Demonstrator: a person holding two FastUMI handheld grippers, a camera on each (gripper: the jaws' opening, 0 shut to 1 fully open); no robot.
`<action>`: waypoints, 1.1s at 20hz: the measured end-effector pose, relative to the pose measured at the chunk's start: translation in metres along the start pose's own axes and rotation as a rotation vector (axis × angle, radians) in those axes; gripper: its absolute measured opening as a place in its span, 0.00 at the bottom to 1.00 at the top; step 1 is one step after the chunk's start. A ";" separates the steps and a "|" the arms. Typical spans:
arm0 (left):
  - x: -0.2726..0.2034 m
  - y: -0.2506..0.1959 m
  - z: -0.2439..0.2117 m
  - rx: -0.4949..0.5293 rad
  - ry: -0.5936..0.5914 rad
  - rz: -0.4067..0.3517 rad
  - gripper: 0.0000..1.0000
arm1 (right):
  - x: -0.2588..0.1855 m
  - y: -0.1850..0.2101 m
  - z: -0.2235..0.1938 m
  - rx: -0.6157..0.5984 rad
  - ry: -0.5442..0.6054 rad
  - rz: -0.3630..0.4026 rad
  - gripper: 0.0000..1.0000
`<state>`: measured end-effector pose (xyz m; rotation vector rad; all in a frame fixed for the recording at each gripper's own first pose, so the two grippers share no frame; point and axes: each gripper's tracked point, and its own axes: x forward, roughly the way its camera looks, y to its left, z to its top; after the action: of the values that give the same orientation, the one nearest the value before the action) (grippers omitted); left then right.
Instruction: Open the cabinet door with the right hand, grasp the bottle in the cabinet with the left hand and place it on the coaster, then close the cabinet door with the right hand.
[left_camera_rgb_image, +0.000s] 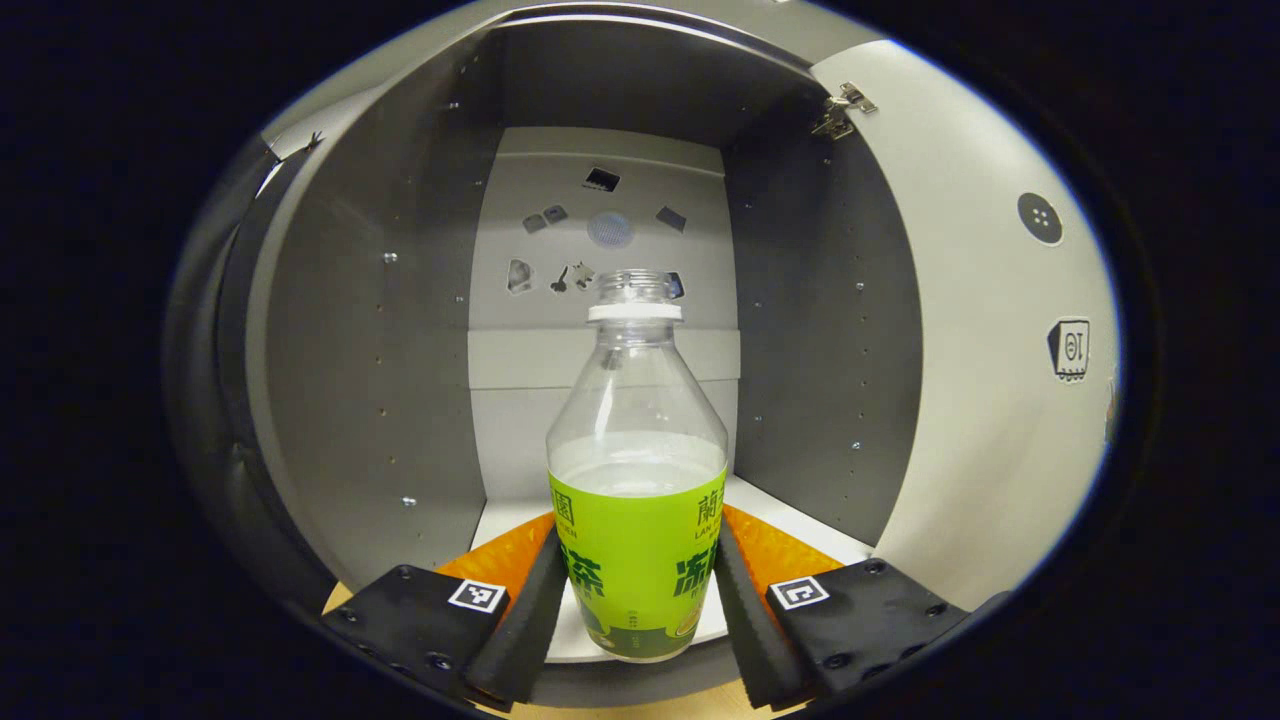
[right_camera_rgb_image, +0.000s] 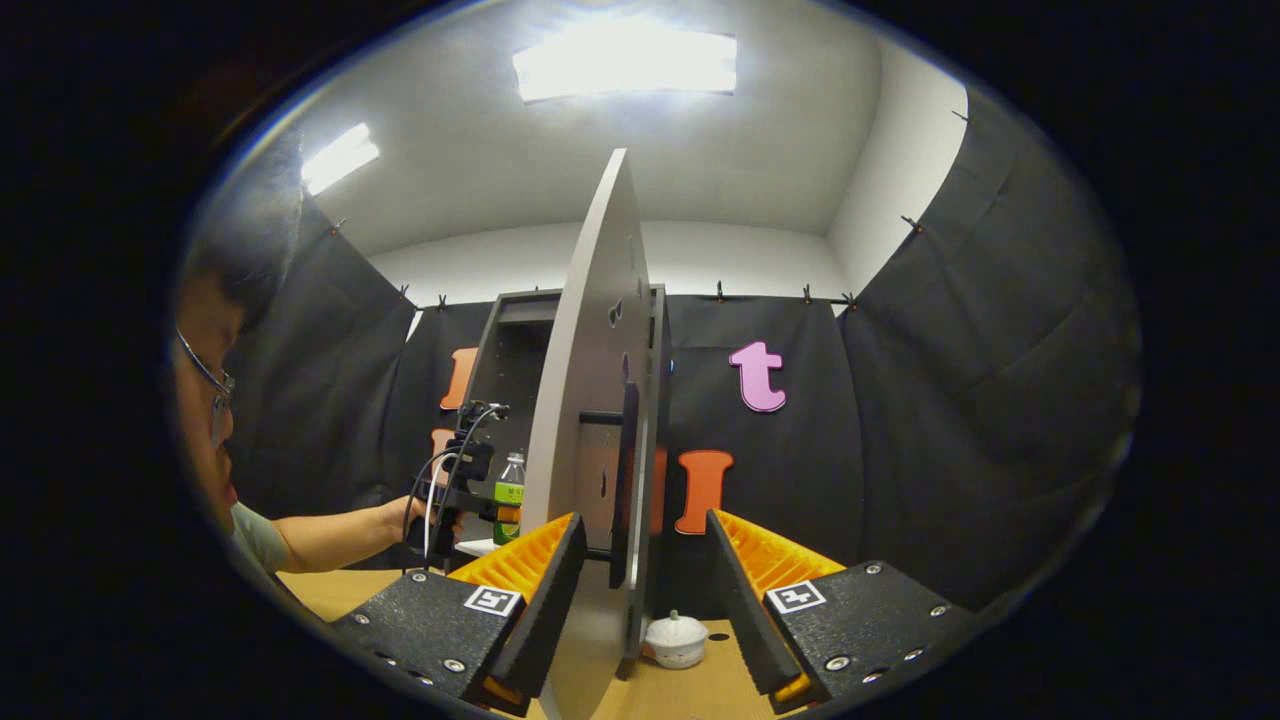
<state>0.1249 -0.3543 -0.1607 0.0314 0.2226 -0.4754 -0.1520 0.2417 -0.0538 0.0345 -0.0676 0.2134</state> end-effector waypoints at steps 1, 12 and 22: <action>-0.011 0.002 0.003 0.011 -0.009 -0.001 0.82 | 0.000 0.002 -0.002 -0.009 0.005 0.002 0.75; -0.119 0.050 0.018 0.059 -0.086 0.038 0.81 | 0.003 0.000 0.001 0.025 0.005 -0.068 0.74; -0.183 0.099 0.013 0.065 -0.101 0.106 0.81 | -0.002 0.000 -0.001 0.004 -0.005 -0.124 0.74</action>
<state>0.0145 -0.1852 -0.1101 0.0821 0.1055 -0.3771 -0.1542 0.2416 -0.0545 0.0429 -0.0699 0.0899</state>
